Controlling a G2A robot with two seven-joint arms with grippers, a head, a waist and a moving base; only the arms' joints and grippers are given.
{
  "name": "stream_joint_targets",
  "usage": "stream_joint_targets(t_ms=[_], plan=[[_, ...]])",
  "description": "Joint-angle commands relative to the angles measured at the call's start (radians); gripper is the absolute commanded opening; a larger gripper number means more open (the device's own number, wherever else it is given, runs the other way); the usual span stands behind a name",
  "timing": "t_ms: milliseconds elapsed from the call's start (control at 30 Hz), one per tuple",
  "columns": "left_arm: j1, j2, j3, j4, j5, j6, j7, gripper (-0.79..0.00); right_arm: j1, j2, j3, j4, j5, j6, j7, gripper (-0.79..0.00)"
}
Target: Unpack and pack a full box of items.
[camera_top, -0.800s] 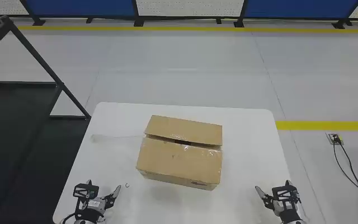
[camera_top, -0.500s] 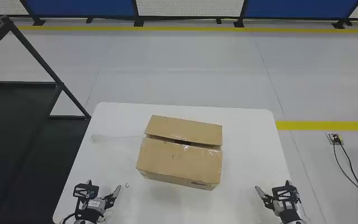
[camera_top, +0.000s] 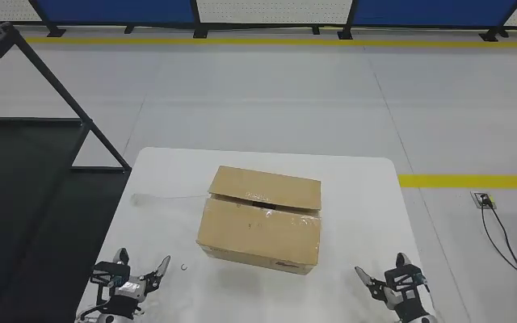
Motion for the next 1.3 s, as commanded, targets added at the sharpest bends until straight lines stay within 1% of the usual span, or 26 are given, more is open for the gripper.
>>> stream_joint_targets(t_ms=[0, 67, 400, 467, 567, 667, 733, 833, 867, 900, 1167, 1200, 1233, 1267], plan=[[0.000, 0.001, -0.006, -0.014, 0.003, -0.026, 0.004, 0.000, -0.008, 0.001, 0.008, -0.039, 0.037, -0.041, 0.021, 0.000], [0.008, 0.003, -0.013, -0.025, 0.004, -0.063, -0.001, 0.000, -0.020, 0.004, 0.024, -0.079, 0.055, -0.088, 0.059, 0.000], [0.008, 0.003, -0.013, -0.025, 0.004, -0.063, -0.001, 0.000, -0.020, 0.004, 0.024, -0.079, 0.055, -0.088, 0.059, 0.000], [0.005, 0.003, -0.010, -0.025, -0.003, -0.068, -0.005, 0.000, -0.015, 0.004, 0.013, -0.085, 0.091, -0.131, 0.052, 0.000], [-0.029, 0.000, -0.009, -0.021, -0.073, -0.087, -0.037, 0.000, 0.006, 0.005, 0.010, -0.089, 0.158, -0.183, 0.093, 0.000], [-0.072, 0.000, -0.008, -0.013, -0.093, -0.102, -0.069, 0.000, 0.029, 0.005, -0.003, -0.095, 0.252, -0.233, 0.143, 0.000], [-0.102, 0.000, -0.006, -0.002, -0.108, -0.116, -0.089, 0.000, 0.047, 0.006, 0.000, -0.097, 0.337, -0.264, 0.187, 0.000], [-0.152, -0.002, 0.007, 0.026, -0.147, -0.122, -0.123, 0.000, 0.069, 0.008, 0.011, -0.105, 0.460, -0.282, 0.270, 0.000], [-0.169, -0.003, 0.015, 0.039, -0.170, -0.136, -0.140, 0.000, 0.075, 0.010, 0.018, -0.106, 0.507, -0.292, 0.303, 0.000], [-0.180, -0.003, 0.020, 0.048, -0.194, -0.148, -0.156, 0.000, 0.080, 0.012, 0.026, -0.108, 0.521, -0.300, 0.329, 0.000], [-0.179, -0.003, 0.021, 0.052, -0.193, -0.149, -0.160, 0.000, 0.080, 0.012, 0.026, -0.108, 0.521, -0.300, 0.329, 0.000], [-0.180, -0.003, 0.024, 0.061, -0.185, -0.148, -0.172, 0.000, 0.081, 0.010, 0.026, -0.104, 0.531, -0.284, 0.314, 0.000], [-0.188, -0.003, 0.030, 0.066, -0.172, -0.145, -0.181, 0.000, 0.082, 0.009, 0.018, -0.099, 0.545, -0.286, 0.305, 0.000], [-0.201, -0.005, 0.037, 0.071, -0.162, -0.121, -0.177, 0.000, 0.086, 0.009, 0.012, -0.089, 0.565, -0.295, 0.306, 0.000]])
